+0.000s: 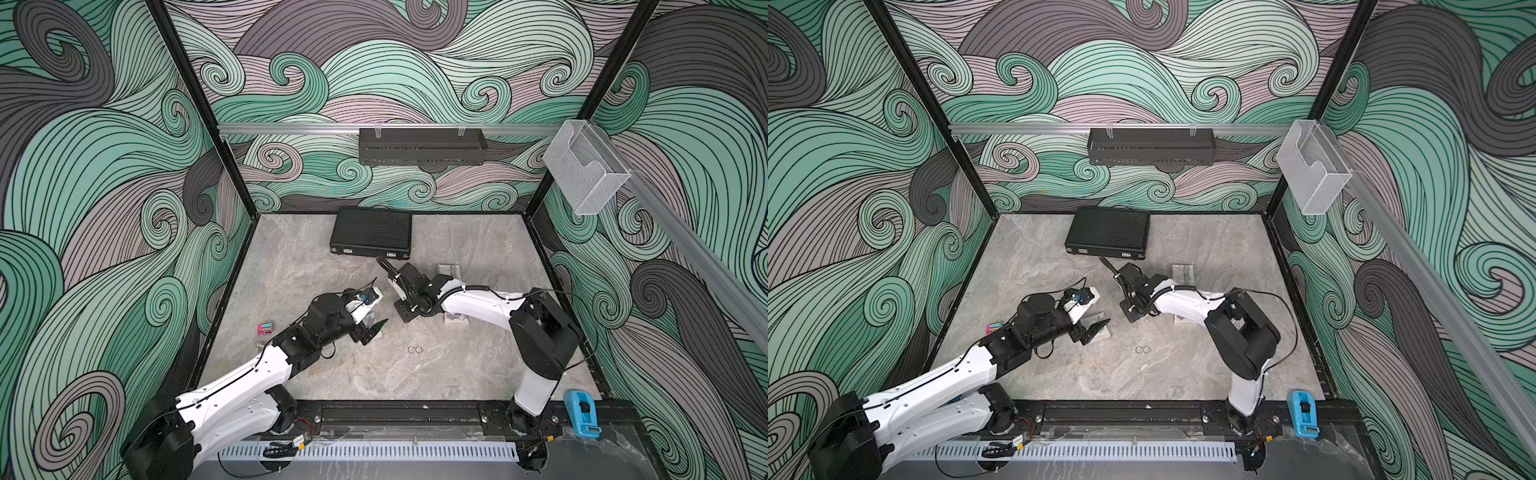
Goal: Take the rings out of the lift-off lid box
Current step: Place the jewelry box at the center of the board.
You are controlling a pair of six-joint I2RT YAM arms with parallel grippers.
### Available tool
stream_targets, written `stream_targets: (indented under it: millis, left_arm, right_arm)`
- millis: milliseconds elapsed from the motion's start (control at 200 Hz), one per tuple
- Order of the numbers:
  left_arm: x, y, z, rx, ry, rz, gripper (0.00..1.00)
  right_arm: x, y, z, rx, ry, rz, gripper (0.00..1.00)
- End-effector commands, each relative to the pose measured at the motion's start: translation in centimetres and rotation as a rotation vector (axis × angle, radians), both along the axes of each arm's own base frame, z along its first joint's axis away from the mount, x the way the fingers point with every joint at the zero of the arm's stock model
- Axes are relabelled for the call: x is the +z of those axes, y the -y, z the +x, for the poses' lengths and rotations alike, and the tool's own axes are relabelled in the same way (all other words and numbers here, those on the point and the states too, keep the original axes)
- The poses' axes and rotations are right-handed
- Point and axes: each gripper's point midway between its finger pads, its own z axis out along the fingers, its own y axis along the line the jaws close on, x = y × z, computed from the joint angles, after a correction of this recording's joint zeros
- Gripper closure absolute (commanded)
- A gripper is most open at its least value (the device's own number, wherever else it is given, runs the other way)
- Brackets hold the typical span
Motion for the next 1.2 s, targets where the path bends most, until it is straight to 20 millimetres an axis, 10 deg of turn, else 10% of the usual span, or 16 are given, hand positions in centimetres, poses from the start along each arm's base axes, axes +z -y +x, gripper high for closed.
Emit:
stream_targets:
  millis: [0, 396, 866, 1197]
  left_arm:
    - [-0.6, -0.7, -0.3, 0.020, -0.026, 0.010, 0.07]
    - [-0.3, -1.5, -0.4, 0.056, -0.009, -0.005, 0.07]
    - [-0.5, -1.7, -0.1, 0.082, -0.005, -0.010, 0.07]
    - [0.2, -1.4, 0.1, 0.074, 0.003, -0.014, 0.07]
  right_arm:
    - [0.9, -0.3, -1.0, 0.248, -0.003, -0.054, 1.00]
    - [0.3, -0.6, -2.4, 0.695, 0.028, -0.096, 1.00]
    - [-2.7, 1.8, -2.7, 0.737, -0.060, -0.106, 0.99]
    - [-0.6, 2.8, -2.4, 0.714, 0.010, -0.067, 0.89]
